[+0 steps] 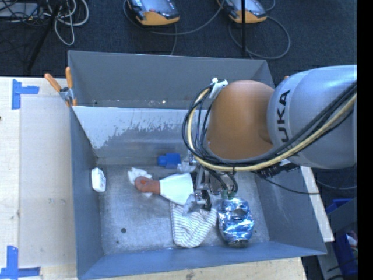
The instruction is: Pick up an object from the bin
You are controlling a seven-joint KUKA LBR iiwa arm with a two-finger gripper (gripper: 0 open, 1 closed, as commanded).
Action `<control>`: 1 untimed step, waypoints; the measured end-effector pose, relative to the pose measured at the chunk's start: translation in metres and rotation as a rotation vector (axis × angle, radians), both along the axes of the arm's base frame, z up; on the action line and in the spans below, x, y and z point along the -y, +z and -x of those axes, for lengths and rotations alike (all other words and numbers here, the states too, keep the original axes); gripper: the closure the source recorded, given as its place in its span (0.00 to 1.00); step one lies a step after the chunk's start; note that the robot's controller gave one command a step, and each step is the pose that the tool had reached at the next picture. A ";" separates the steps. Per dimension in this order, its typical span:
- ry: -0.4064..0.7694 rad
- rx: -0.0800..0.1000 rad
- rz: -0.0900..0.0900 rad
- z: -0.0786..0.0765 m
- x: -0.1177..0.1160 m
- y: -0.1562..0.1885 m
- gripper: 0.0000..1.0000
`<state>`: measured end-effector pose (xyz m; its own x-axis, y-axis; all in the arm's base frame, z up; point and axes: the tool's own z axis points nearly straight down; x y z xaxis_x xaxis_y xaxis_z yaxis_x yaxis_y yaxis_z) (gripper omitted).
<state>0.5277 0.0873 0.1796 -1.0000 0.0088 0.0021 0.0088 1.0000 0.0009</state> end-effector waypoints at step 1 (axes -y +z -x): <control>0.000 0.000 0.000 0.000 0.000 0.000 0.00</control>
Offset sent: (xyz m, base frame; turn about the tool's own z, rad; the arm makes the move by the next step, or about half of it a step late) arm 0.0458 0.0175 0.0090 -0.0295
